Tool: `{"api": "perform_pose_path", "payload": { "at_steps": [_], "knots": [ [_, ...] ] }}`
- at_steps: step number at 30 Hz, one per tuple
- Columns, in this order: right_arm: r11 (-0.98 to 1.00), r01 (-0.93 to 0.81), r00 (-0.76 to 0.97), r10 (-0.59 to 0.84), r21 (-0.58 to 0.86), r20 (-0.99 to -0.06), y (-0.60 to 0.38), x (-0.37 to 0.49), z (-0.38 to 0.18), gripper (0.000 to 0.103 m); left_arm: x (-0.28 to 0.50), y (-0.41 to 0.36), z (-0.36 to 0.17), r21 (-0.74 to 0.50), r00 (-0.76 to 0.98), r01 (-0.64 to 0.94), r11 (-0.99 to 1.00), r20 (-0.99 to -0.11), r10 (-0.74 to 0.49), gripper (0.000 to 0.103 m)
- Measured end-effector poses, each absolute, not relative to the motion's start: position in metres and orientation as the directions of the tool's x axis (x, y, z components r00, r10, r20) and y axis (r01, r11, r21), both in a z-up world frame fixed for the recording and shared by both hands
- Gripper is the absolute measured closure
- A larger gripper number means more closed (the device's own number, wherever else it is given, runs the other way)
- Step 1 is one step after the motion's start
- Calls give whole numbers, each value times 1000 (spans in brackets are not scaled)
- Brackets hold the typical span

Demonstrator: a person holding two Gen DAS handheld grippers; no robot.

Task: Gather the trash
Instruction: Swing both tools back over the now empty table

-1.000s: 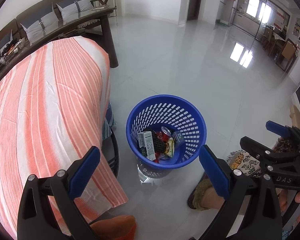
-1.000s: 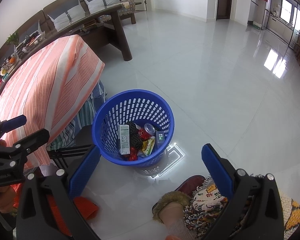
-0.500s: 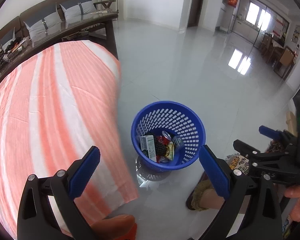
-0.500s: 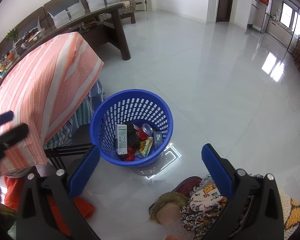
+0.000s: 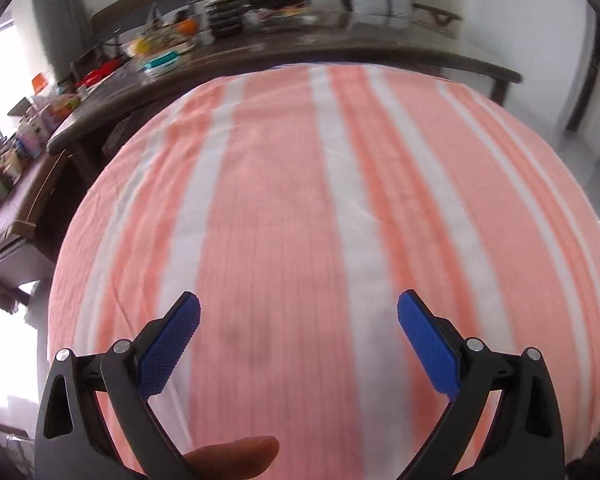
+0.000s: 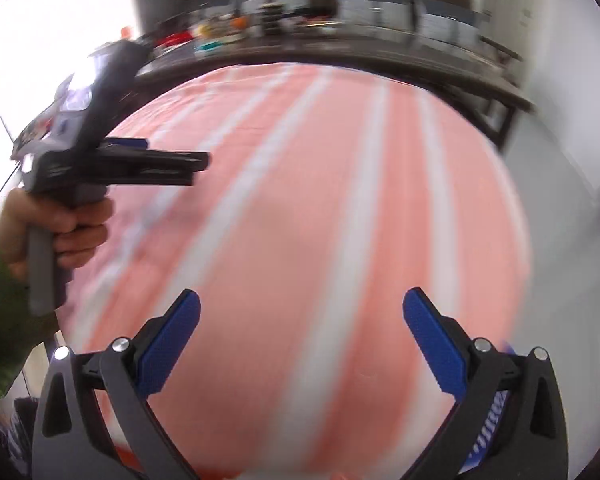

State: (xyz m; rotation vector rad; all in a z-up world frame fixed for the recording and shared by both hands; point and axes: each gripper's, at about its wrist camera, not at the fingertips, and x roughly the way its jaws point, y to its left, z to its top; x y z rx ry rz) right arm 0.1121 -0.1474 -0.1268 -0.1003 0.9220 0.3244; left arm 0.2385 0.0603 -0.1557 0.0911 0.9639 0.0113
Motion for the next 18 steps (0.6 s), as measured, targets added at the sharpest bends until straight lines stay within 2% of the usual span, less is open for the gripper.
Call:
{"api": "perform_pose_path", "payload": {
  "at_steps": [3,5,9,12,18],
  "knots": [
    [920,-387,512,264,55,-818,-85,158,-142,5,276,112,-164,18,576,-36,999,-817,35,4],
    [908,-412,481,285,73,-829,-50,181,-154,5,296,127,-161,37,581,-57,998,-812,64,4],
    [904,-425,519,273,32,-810,9,206,-170,5,346,145,-162,29,575,-10,1000,-818,30,4],
    [916,-400,522,265,42,-811,33,221,-172,5,371,148,-164,28,574,-13,1000,-818,30,4],
    [925,-377,524,259,52,-811,36,221,-171,5,373,150,-166,24,575,-16,1000,-817,29,4]
  ]
}}
